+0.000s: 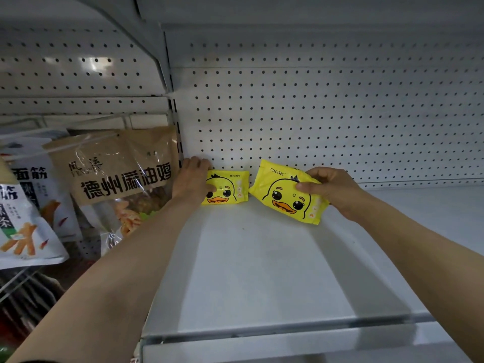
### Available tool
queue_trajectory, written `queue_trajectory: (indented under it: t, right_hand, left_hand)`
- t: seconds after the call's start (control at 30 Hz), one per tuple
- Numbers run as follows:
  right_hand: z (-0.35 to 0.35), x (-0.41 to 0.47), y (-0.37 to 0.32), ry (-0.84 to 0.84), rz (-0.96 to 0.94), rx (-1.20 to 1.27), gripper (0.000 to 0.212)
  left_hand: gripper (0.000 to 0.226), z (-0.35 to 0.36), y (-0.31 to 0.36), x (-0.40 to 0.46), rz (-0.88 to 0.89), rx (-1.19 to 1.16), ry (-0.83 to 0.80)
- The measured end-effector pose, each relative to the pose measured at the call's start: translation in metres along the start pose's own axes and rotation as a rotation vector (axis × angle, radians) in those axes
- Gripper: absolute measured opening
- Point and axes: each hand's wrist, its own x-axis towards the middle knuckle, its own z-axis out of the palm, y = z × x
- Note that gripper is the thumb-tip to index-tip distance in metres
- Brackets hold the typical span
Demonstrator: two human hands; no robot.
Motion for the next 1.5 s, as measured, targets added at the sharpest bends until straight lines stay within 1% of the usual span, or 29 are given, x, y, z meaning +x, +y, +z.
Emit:
queue_trajectory:
  t: [0.23, 0.4, 0.5, 0.57, 0.67, 0.7, 0.77, 0.83, 0.93, 1.03, 1.13, 1.2, 1.27, 1.33, 1.43, 1.5]
  right_hand:
    - [0.000, 0.006, 0.004, 0.001, 0.002, 0.013, 0.027]
    - [0.001, 0.015, 0.005, -0.001, 0.000, 0.015, 0.027]
    - [0.004, 0.020, 0.004, -0.020, -0.002, 0.008, 0.025]
    - [0.008, 0.023, 0.003, -0.034, -0.008, 0.003, 0.026]
    - [0.014, 0.029, -0.002, -0.069, -0.011, -0.020, 0.026]
    - [0.018, 0.031, -0.003, -0.086, -0.012, -0.035, 0.026]
    - [0.027, 0.036, -0.007, -0.124, -0.025, -0.068, 0.026]
    - [0.040, 0.039, -0.012, -0.162, -0.048, -0.093, 0.023]
    - [0.067, 0.043, -0.019, -0.226, -0.075, -0.114, 0.019]
    - [0.094, 0.048, -0.021, -0.268, -0.095, -0.138, 0.021]
    - [0.114, 0.055, -0.018, -0.263, -0.109, -0.175, 0.024]
    - [0.123, 0.058, -0.016, -0.225, -0.142, -0.211, 0.030]
    - [0.127, 0.061, -0.016, -0.175, -0.196, -0.298, 0.036]
    - [0.128, 0.062, -0.017, -0.151, -0.248, -0.447, 0.045]
    - [0.129, 0.063, -0.015, -0.122, -0.264, -0.633, 0.059]
    - [0.131, 0.061, -0.012, -0.090, -0.273, -0.751, 0.062]
  left_hand:
    - [0.046, 0.004, -0.003, 0.009, 0.023, -0.001, 0.052]
    - [0.049, 0.009, -0.002, 0.010, 0.019, 0.072, 0.131]
    - [0.053, 0.011, -0.004, 0.007, 0.020, 0.092, 0.149]
    - [0.052, 0.008, -0.006, 0.005, 0.031, -0.026, 0.171]
    - [0.050, -0.004, -0.003, -0.001, 0.032, -0.372, 0.218]
    - [0.050, -0.010, 0.000, -0.004, 0.033, -0.502, 0.202]
    - [0.052, -0.024, 0.005, -0.011, 0.054, -0.692, 0.078]
    - [0.054, -0.035, 0.009, -0.017, 0.092, -0.744, -0.056]
    - [0.063, -0.042, 0.007, -0.019, 0.129, -0.628, -0.160]
    - [0.061, -0.043, 0.001, -0.019, 0.108, -0.489, -0.217]
    - [0.051, -0.043, -0.006, -0.022, 0.047, -0.434, -0.196]
    - [0.048, -0.042, -0.010, -0.024, 0.002, -0.408, -0.180]
    - [0.048, -0.039, -0.015, -0.023, -0.032, -0.381, -0.168]
    - [0.047, -0.036, -0.018, -0.022, -0.048, -0.345, -0.160]
    - [0.044, -0.034, -0.019, -0.020, -0.045, -0.288, -0.137]
    - [0.043, -0.033, -0.019, -0.018, -0.043, -0.257, -0.122]
